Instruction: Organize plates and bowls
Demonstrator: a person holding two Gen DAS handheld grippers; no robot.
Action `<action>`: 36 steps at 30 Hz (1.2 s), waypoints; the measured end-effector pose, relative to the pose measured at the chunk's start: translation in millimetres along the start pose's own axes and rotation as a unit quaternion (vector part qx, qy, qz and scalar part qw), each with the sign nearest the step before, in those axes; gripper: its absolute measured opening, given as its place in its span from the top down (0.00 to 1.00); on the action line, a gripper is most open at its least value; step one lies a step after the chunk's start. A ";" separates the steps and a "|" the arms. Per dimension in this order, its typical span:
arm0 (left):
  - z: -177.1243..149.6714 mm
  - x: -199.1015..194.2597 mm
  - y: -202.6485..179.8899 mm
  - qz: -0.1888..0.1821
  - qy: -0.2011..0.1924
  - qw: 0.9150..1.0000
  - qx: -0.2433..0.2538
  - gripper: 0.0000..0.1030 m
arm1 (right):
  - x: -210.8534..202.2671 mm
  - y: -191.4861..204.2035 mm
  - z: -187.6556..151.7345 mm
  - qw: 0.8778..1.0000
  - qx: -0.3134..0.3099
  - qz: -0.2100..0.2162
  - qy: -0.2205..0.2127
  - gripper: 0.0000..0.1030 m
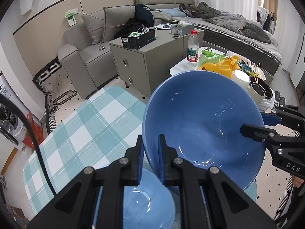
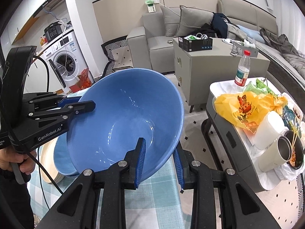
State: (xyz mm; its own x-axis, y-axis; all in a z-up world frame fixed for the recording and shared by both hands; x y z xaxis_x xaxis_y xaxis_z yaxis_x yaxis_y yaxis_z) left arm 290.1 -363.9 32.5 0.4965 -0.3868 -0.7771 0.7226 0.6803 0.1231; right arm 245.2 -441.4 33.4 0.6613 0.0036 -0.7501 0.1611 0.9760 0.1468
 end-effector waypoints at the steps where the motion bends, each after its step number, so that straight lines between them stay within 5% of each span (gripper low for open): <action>1: -0.1 -2.3 2.2 0.002 -0.002 1.000 -0.002 0.89 | -1.5 2.5 1.1 1.000 -0.002 0.001 -0.001 0.72; 36: -39.1 -62.0 68.1 0.048 -0.030 0.997 -0.046 0.89 | -20.0 96.6 21.3 0.998 -0.064 0.022 -0.021 0.72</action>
State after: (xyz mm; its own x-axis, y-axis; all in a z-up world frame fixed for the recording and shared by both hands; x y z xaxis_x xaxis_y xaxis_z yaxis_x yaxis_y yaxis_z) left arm 289.7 -269.2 64.9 0.5914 -0.3512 -0.7259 0.6244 0.7691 0.1366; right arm 263.1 -351.8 76.2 0.6959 0.0398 -0.7170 0.0391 0.9949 0.0931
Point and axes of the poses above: each gripper's, at about its wrist camera, not at the fingertips, and x roughly the way its jaws point, y to its left, z to its top, the point moved 9 cm from there along x, roughly the way its jaws point, and after that the axes turned 4 degrees about x, right-handed, at the moved point
